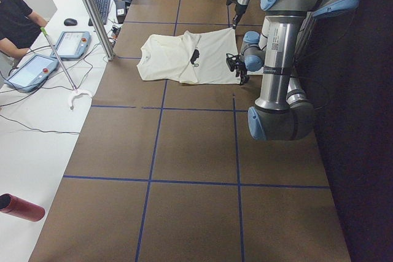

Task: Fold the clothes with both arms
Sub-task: 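Grasp the two hem corners with the left and right grippers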

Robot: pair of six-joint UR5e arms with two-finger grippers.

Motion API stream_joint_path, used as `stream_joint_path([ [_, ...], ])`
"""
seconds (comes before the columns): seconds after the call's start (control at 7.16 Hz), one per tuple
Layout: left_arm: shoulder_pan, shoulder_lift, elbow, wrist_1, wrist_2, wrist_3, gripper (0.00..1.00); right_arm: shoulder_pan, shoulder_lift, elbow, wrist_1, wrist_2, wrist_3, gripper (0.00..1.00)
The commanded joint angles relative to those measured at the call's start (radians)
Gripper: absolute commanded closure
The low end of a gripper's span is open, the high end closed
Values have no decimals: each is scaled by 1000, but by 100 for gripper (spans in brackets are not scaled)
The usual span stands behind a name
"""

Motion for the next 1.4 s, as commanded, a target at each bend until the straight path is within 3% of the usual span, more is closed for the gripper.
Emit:
stream_joint_path([
  [0.0,4,3,2,4,0,-1,43,1,0,1,1,-2,0,100],
  [0.14,9,3,2,13,0,-1,45,1,0,1,1,0,0,100],
  [0.42,9,3,0,18,0,-1,75,1,0,3,1,0,0,100],
  [0.56,10,3,-1,19,0,0,99,1,0,3,1,0,2,100],
  [0.84,9,1,-21,59,-3,3,100,-1,3,4,1,0,2,100],
  [1.26,7,62,-172,183,-6,13,100,-10,32,6,2,0,2,100],
])
